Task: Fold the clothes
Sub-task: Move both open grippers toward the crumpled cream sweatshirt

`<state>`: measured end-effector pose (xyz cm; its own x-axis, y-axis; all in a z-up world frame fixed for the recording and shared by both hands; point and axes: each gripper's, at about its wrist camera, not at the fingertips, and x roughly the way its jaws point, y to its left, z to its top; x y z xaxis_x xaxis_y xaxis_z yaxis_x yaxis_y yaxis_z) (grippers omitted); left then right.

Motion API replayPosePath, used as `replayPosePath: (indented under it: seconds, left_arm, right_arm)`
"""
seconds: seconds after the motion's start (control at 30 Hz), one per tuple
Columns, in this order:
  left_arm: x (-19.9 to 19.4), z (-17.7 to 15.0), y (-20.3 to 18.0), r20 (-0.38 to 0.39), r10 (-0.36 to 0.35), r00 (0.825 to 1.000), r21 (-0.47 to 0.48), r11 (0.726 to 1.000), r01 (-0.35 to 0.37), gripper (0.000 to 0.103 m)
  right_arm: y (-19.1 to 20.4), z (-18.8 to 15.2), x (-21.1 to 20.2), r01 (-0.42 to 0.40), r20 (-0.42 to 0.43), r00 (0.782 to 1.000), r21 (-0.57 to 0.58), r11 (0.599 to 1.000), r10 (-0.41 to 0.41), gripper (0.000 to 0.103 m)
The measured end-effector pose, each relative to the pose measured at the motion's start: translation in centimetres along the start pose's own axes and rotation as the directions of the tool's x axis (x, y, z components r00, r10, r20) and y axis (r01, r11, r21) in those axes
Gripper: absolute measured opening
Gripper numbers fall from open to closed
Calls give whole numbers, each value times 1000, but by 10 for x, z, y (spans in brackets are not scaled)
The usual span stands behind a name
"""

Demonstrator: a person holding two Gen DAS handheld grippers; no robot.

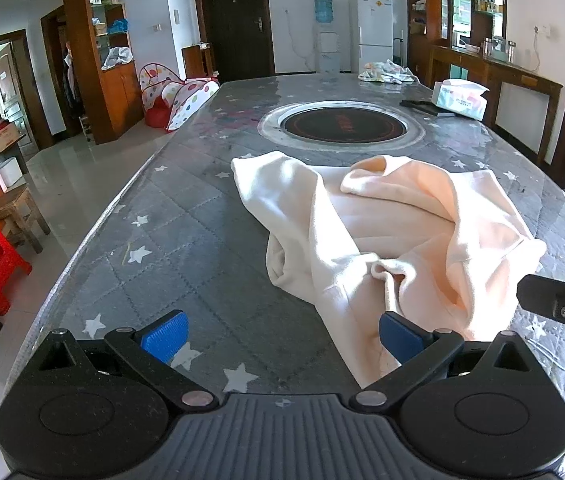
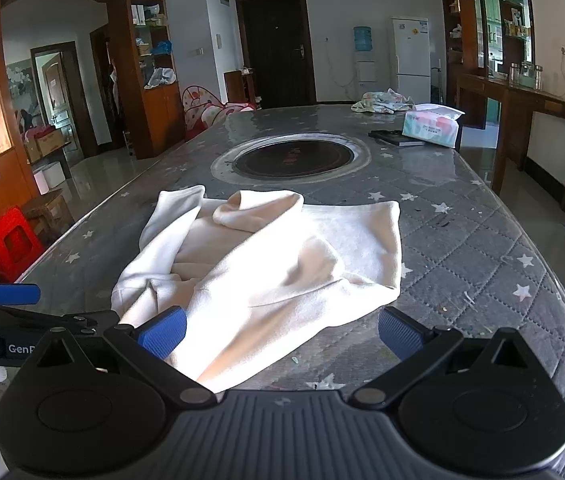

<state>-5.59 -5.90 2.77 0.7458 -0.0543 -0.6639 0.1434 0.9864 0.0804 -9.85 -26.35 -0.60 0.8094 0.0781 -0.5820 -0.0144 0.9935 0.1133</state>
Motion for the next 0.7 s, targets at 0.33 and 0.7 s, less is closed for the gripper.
replayPosePath:
  seconds: [0.33, 0.7]
  left_arm:
    - [1, 0, -3, -5, -6, 1000, 9, 1000, 6, 103]
    - [4, 0, -6, -15, -12, 1000, 18, 1000, 12, 103]
  right_arm:
    - [3, 0, 2, -7, -6, 1000, -6, 1000, 7, 103]
    - [4, -1, 6, -7, -19, 1000, -7, 1000, 7, 103]
